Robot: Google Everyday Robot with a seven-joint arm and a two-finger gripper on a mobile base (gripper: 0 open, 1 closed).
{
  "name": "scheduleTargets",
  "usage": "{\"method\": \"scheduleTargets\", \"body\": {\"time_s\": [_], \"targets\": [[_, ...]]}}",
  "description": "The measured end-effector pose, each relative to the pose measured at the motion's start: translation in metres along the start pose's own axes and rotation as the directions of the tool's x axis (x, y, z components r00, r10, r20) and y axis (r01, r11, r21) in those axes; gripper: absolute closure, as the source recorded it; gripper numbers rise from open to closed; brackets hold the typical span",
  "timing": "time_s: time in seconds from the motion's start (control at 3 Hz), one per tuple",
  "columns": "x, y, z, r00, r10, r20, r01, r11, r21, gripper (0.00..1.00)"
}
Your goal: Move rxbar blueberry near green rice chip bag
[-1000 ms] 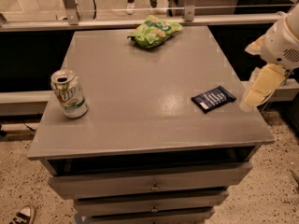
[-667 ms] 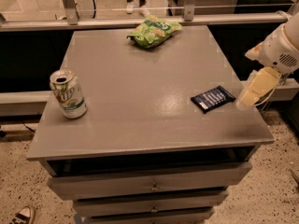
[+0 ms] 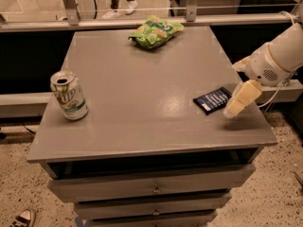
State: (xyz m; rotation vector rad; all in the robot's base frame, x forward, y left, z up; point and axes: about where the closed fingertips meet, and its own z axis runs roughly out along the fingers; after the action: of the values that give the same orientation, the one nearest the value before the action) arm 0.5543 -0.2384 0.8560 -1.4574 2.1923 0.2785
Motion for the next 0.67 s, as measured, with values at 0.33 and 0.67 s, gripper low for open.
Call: {"method": "scheduleTargets", "body": {"time_s": [0.33, 0.67], "targets": [[-0.003, 0.005, 0.023, 1.000, -0.024, 0.015, 0.024, 0.9993, -0.027, 0.00], [-0.005, 0.009, 0.040, 0.999, -0.036, 0.012, 0.036, 0.9982, -0.048, 0.15]]}}
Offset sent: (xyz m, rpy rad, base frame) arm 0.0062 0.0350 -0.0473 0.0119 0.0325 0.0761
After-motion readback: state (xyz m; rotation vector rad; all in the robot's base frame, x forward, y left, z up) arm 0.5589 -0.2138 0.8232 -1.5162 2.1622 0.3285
